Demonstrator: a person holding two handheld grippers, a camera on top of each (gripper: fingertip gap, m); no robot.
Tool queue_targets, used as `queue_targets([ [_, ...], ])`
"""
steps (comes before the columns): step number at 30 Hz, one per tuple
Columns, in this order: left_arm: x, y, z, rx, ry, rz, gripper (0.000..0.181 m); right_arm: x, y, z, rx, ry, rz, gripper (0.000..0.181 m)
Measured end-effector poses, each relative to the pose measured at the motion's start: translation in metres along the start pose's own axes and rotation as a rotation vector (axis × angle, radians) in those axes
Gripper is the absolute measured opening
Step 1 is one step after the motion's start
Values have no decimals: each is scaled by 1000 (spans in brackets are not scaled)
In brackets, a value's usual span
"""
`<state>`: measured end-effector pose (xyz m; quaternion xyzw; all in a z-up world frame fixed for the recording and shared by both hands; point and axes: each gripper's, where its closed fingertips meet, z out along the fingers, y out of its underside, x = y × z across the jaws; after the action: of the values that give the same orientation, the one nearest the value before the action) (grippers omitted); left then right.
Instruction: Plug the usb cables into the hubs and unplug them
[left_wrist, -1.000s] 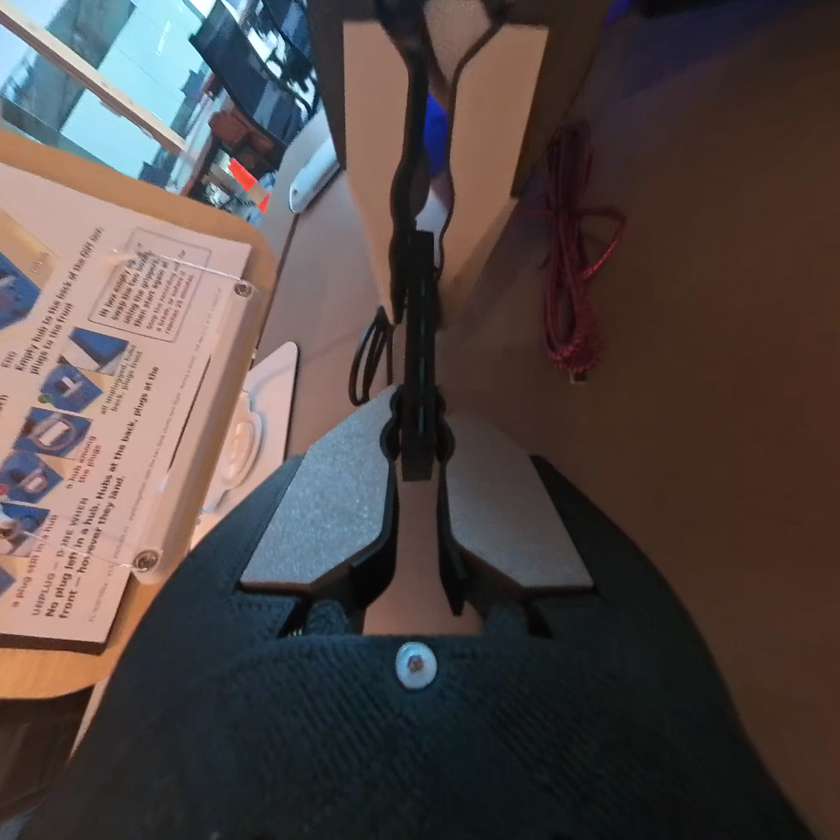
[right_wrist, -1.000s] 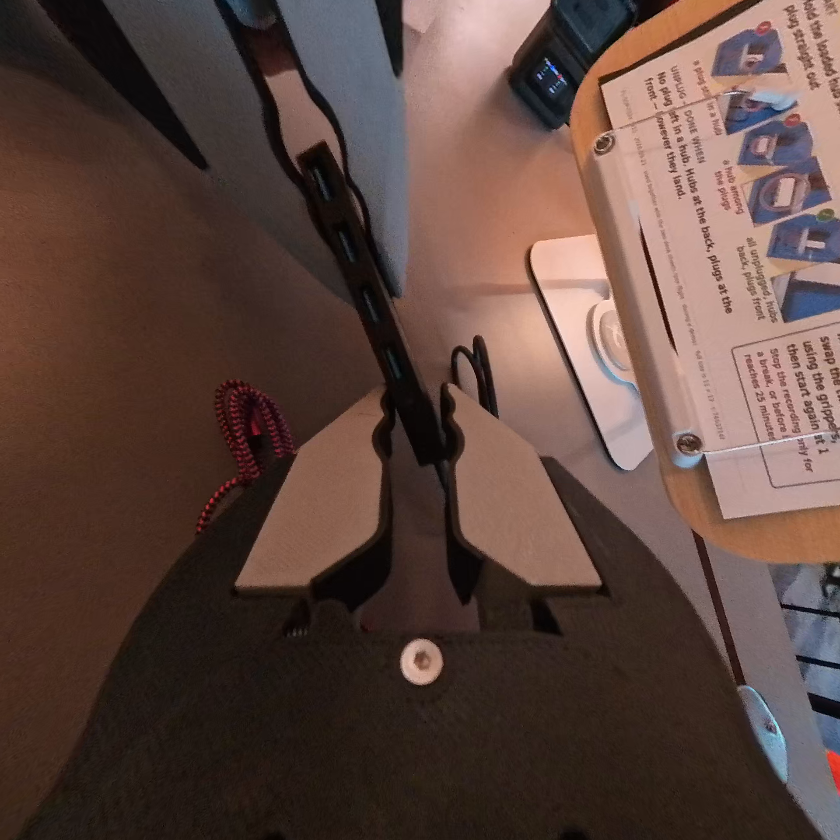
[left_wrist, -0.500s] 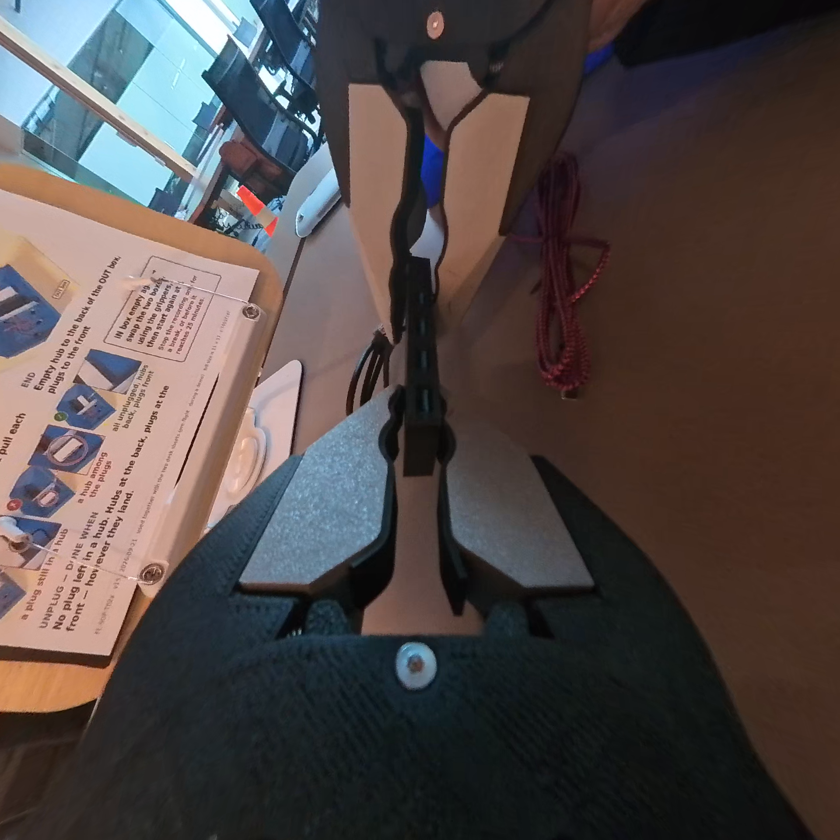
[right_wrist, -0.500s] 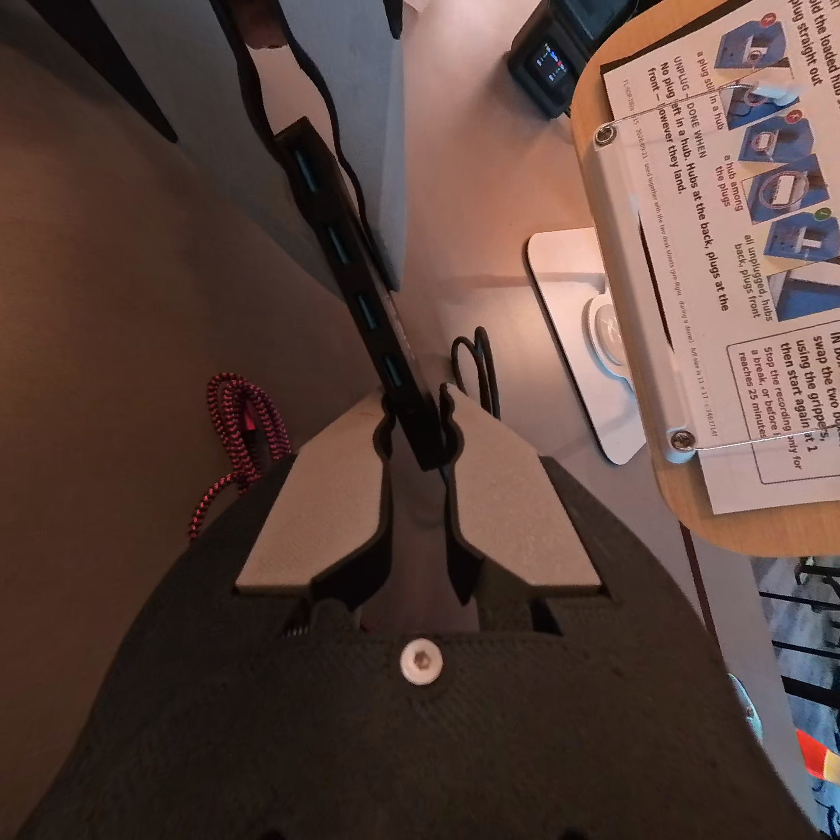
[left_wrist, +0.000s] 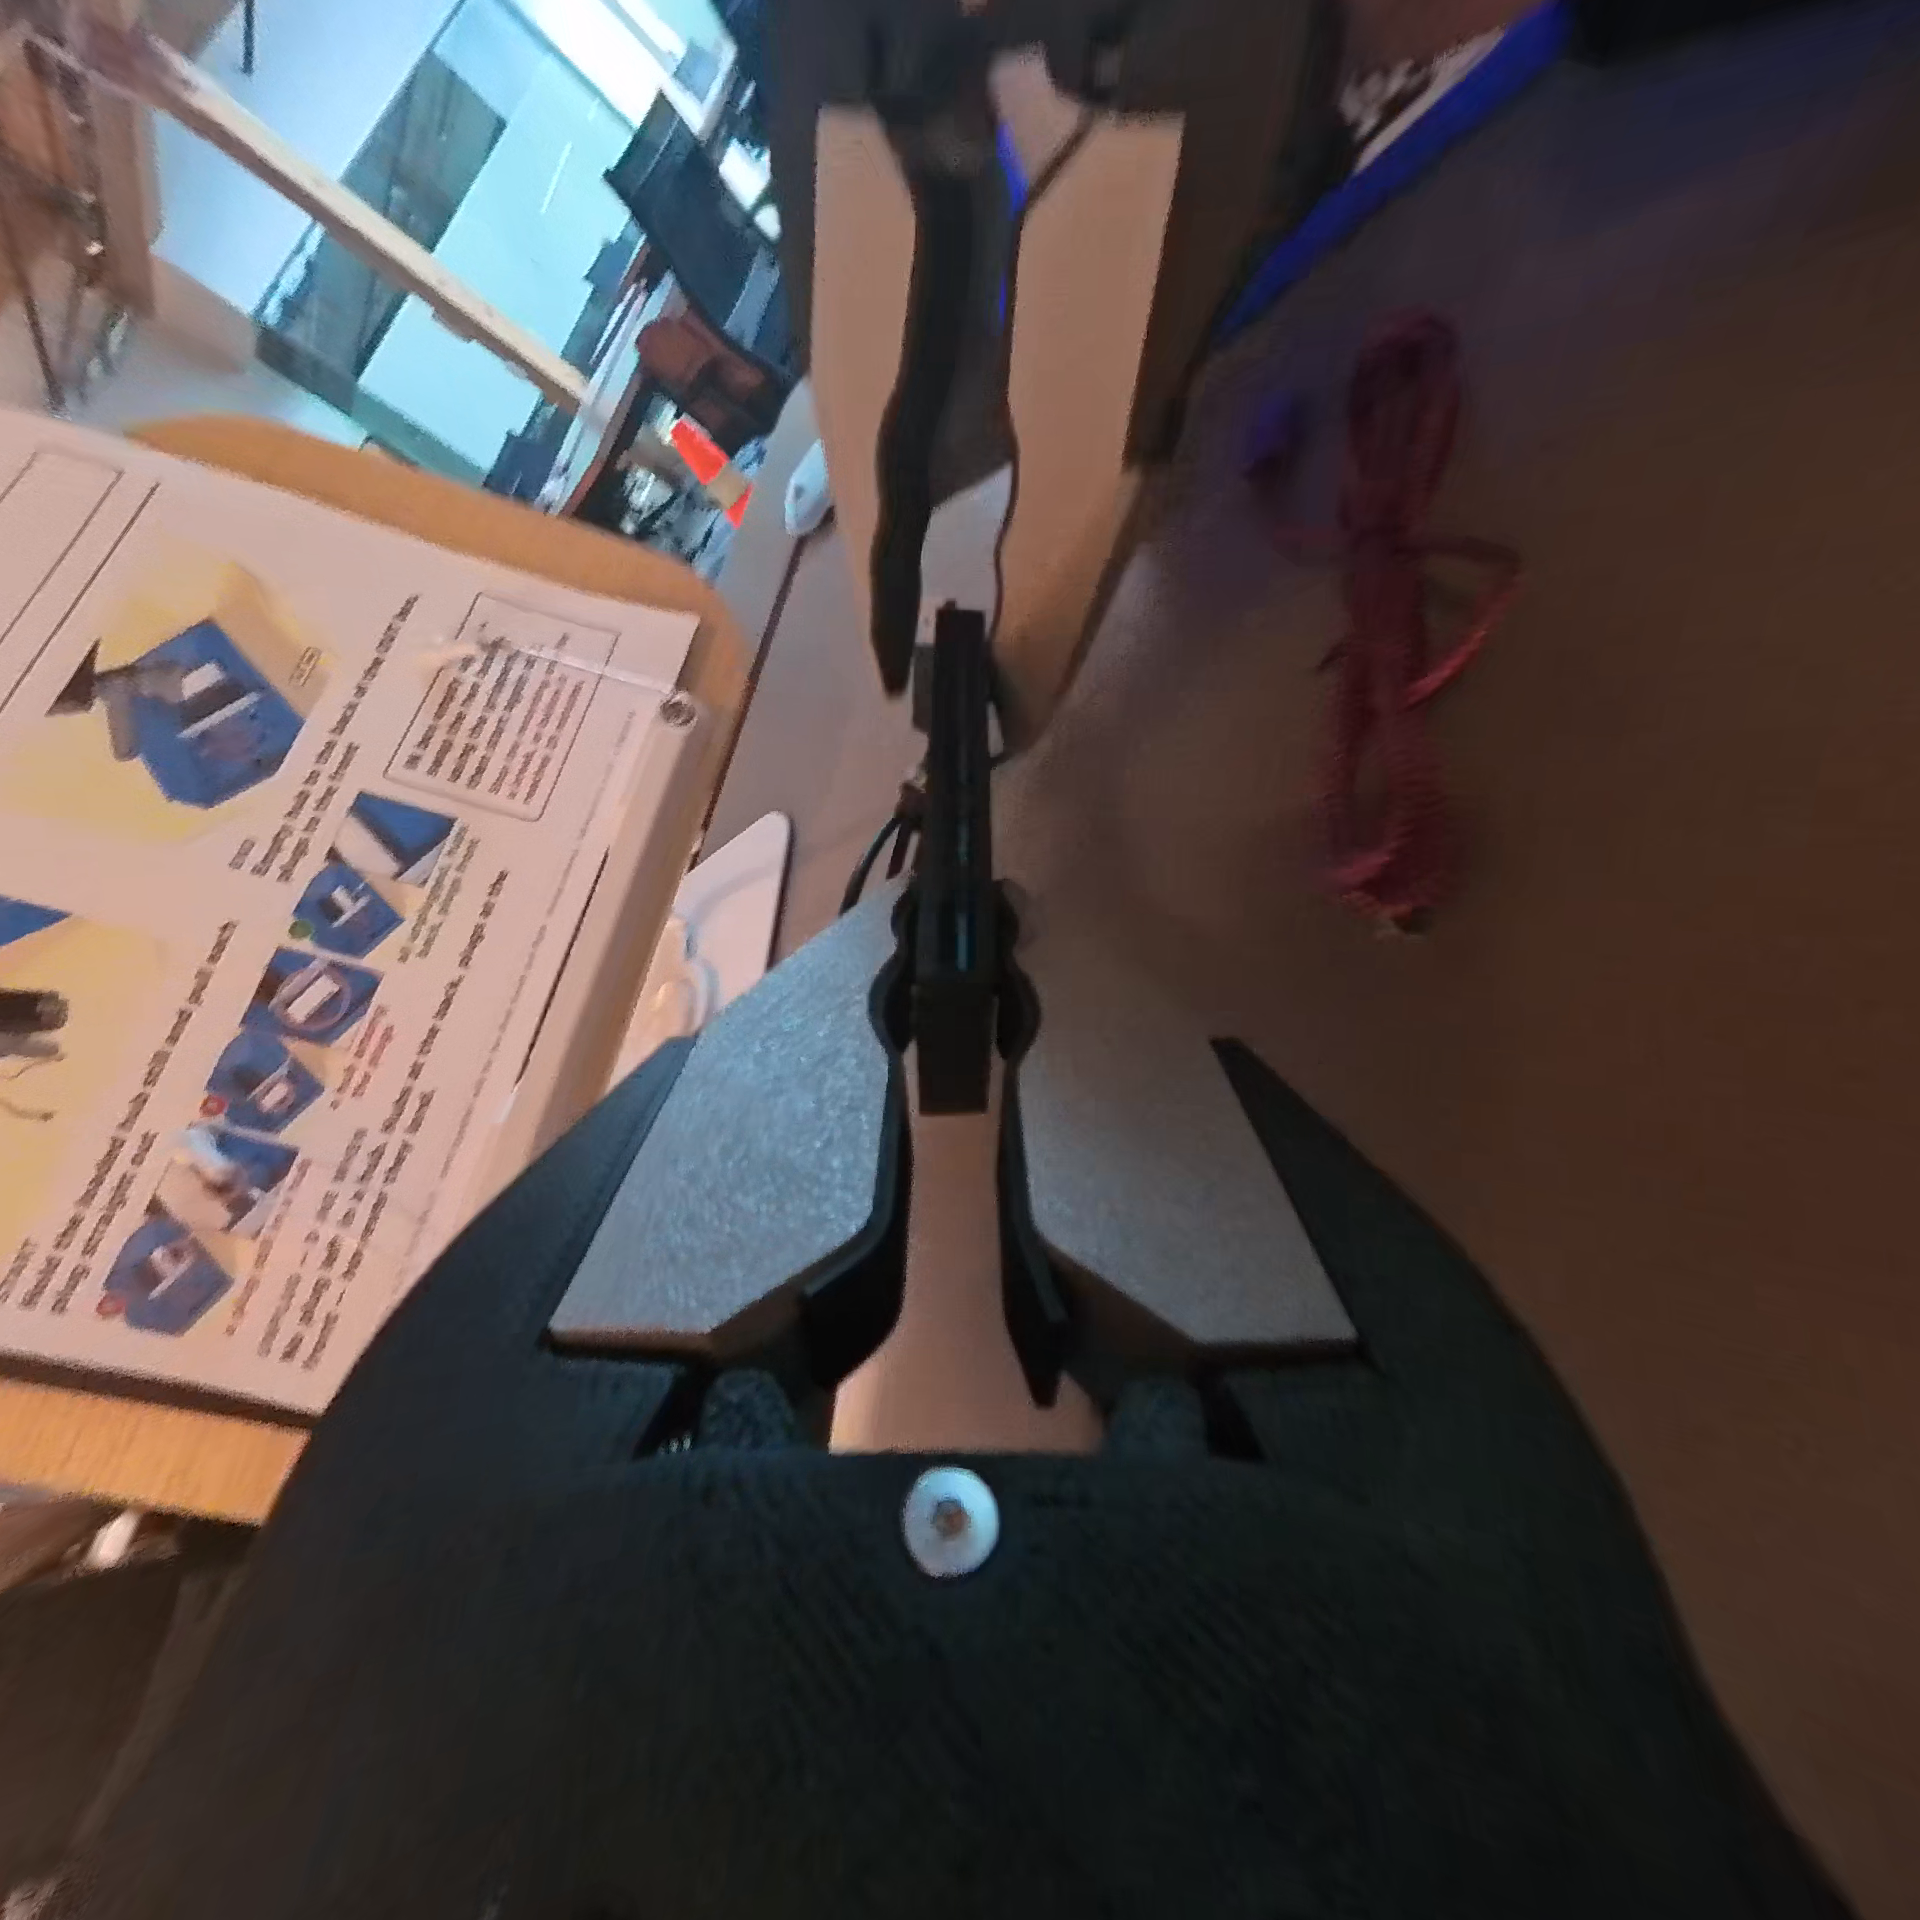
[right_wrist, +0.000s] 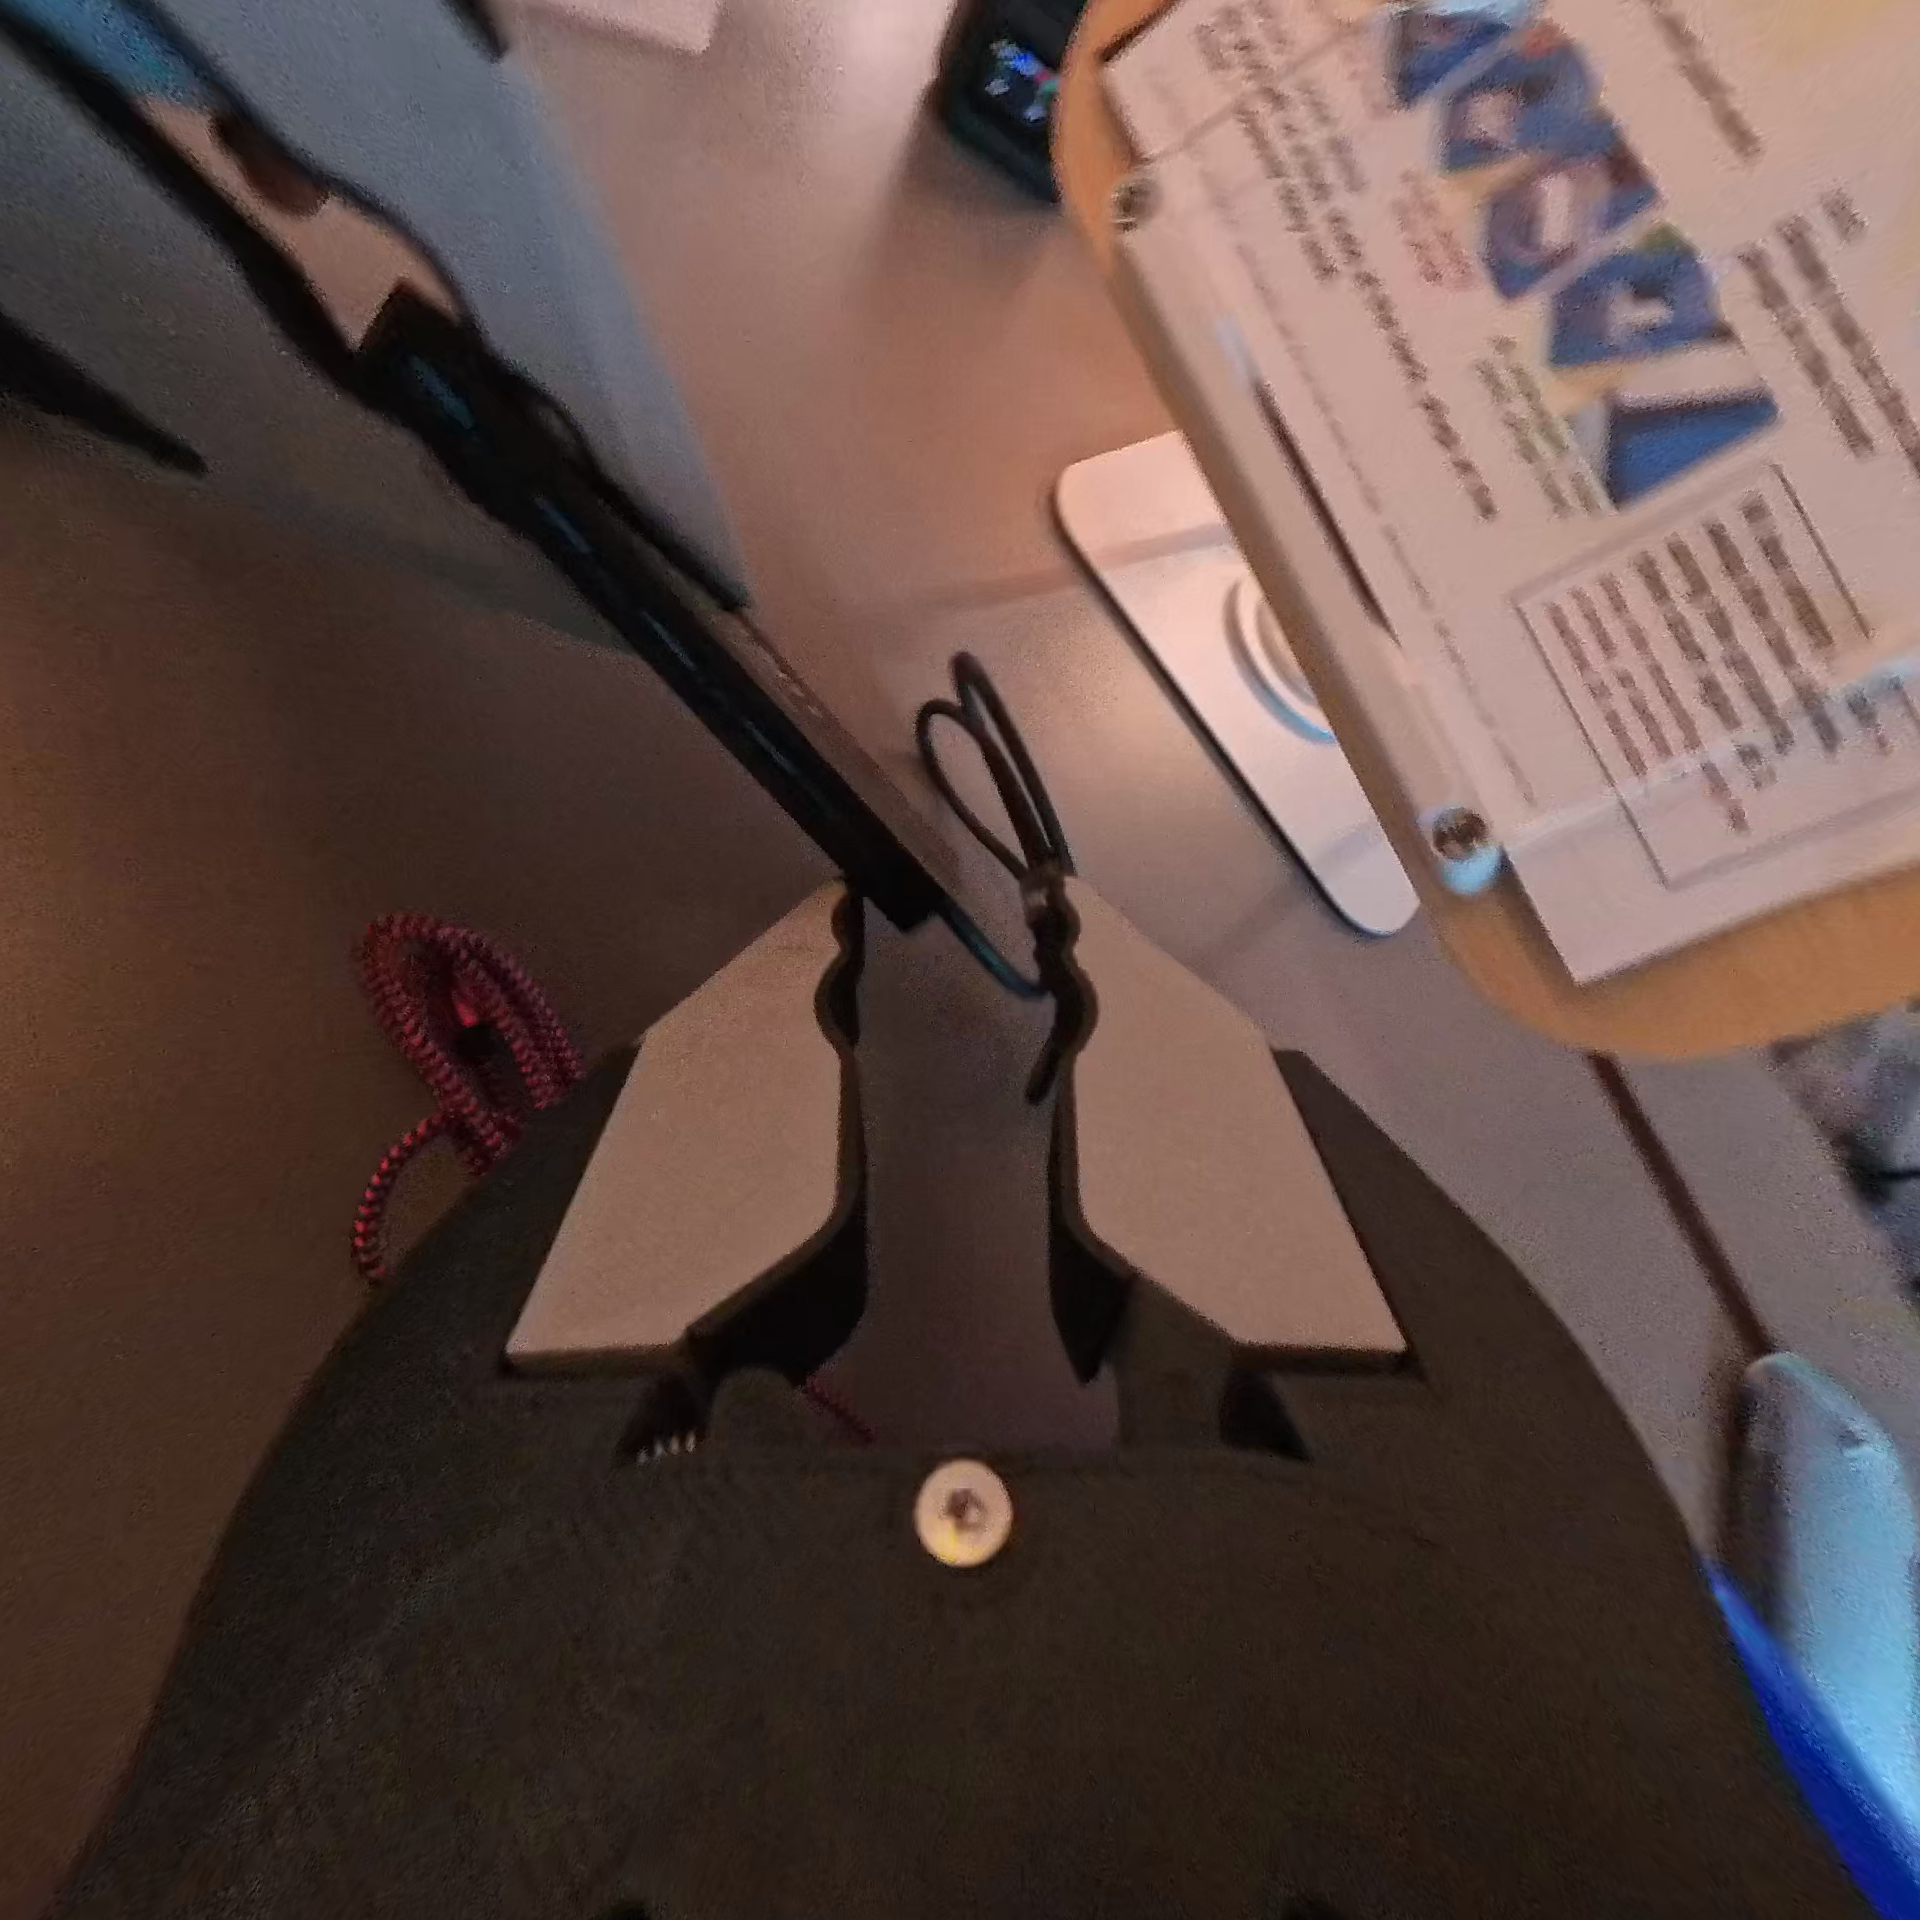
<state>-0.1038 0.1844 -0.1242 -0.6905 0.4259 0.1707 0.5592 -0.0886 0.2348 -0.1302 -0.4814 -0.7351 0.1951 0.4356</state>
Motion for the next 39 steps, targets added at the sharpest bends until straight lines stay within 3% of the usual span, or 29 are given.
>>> queue_targets([
  [2, -6, 12, 2, -47, -32, 1, 8, 2, -1, -7, 46, -44, 164, 33],
  [5, -8, 23, 7, -85, -39, -13, 8, -22, 2, -13, 40, -182, 347, 38],
  [11, -7, 28, 12, -114, -40, -12, 8, -90, 38, -14, -208, -313, 478, 37],
  [12, -7, 28, 11, -116, -41, -11, 9, -100, 40, -19, -238, -346, 473, 29],
  [16, -11, 31, 10, -128, -57, -38, 8, -130, 51, -61, -373, -464, 435, 27],
  [20, -12, 31, 8, -134, -68, -15, 8, -110, 67, -100, -459, -299, 478, 28],
  [26, -5, 29, 11, -149, -61, 35, 9, -79, 96, -136, -483, -40, 723, 37],
  [30, -8, 28, 9, -147, -70, 19, 8, -73, 126, -131, -566, 76, 767, 52],
  [36, -8, 29, 9, -146, -70, 15, 8, -59, 105, -86, -415, -18, 794, 57],
  [37, -7, 30, 9, -144, -68, 13, 8, -57, 101, -78, -400, -48, 756, 56],
  [39, -6, 30, 9, -139, -57, 12, 8, -62, 94, -67, -399, -143, 590, 34],
])
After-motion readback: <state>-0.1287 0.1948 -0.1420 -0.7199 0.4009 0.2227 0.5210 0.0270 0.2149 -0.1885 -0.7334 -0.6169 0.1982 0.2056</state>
